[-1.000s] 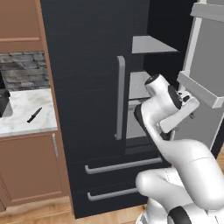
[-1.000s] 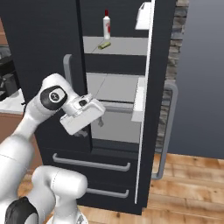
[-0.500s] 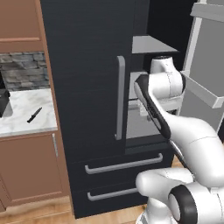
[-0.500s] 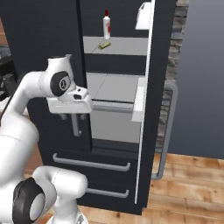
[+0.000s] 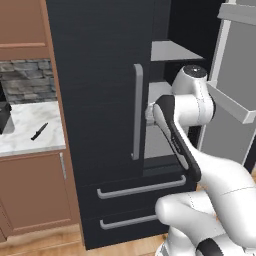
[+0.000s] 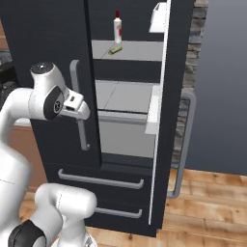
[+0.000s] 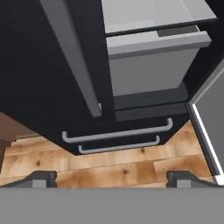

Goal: Retrieve the butter from the fridge and place it on a plate on the dining table. Then retrieve the butter knife by the fridge and place it near the plate.

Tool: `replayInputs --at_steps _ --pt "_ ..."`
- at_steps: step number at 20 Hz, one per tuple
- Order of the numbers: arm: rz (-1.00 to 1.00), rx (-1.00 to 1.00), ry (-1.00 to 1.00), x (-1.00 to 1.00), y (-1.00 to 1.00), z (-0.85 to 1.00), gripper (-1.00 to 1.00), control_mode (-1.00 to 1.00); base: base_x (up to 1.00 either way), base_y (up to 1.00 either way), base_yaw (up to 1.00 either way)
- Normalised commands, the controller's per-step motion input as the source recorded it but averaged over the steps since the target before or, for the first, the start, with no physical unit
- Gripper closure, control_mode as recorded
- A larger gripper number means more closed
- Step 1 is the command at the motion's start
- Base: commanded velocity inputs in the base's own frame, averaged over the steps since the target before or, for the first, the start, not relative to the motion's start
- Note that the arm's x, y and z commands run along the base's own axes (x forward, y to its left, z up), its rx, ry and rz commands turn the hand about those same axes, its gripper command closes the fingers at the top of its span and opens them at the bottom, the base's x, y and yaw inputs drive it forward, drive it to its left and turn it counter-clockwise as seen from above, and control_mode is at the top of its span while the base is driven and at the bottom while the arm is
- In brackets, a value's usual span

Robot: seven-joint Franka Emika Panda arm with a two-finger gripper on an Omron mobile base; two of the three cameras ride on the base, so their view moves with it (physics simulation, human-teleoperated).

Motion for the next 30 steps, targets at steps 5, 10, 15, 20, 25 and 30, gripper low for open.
replayInputs --at_steps 5,10,15,20,25,30 --pt "-0.01 -0.07 -0.13 0.49 0.23 0.41 -1.00 -1.00 0.00 0.00 0.00" --pt "0.00 0.00 -0.15 0.19 0.37 0.19 -1.00 -1.00 0.00 0.00 0.00" --pt "0.00 0.00 -0.21 0.17 0.21 0.11 -1.00 -1.00 0.00 0.00 0.00" --pt "0.00 0.02 -0.06 0.40 -0.06 0.01 -1.00 -1.00 0.00 0.00 0.00" --pt "0.00 0.02 0.03 0.46 -0.03 0.00 -1.00 -1.00 0.00 0.00 0.00" --pt "0.00 -0.01 0.00 0.57 0.19 0.00 -1.00 -1.00 0.00 0.00 0.00"
